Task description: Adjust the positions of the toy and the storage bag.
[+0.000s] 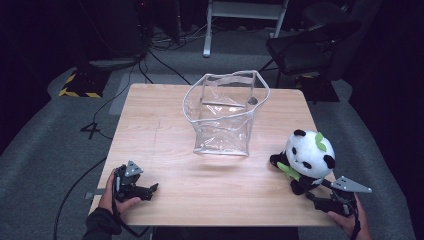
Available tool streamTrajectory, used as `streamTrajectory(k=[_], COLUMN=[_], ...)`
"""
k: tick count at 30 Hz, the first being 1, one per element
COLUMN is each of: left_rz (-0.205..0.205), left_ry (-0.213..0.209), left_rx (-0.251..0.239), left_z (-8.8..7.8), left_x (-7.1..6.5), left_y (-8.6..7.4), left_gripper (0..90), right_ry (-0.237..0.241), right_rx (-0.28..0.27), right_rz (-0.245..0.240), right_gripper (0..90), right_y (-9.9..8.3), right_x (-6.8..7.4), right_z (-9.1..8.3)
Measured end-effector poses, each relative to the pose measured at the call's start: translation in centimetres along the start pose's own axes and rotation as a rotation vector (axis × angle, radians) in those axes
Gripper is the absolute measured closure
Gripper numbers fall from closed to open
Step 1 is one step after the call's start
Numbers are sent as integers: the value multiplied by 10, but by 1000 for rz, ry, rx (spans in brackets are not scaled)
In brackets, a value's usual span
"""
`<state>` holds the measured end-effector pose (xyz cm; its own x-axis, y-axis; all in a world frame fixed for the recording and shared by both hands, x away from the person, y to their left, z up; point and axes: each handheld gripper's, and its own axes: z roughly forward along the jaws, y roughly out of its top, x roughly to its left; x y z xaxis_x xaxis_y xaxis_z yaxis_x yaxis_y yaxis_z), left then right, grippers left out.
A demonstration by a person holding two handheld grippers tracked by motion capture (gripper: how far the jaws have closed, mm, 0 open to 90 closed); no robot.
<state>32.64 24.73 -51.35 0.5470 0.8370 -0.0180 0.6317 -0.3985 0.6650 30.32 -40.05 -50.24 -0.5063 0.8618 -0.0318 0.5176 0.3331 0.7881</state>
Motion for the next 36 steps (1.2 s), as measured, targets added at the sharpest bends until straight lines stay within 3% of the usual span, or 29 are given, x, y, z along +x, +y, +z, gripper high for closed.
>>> streamTrajectory(k=[20,30,36], left_rz=[-4,-5,-6], left_ry=[3,3,3], left_rx=[-3,-3,-2], left_z=[0,0,0], left_x=[0,0,0], left_y=[0,0,0], left_gripper=[2,2,2], right_ry=[-41,39,45], right_rx=[-73,-85,-95], right_rz=[-83,-83,-80], right_gripper=[169,183,184], right_y=[30,38,39], right_x=[-8,-9,-6], right_z=[-23,-11,-3])
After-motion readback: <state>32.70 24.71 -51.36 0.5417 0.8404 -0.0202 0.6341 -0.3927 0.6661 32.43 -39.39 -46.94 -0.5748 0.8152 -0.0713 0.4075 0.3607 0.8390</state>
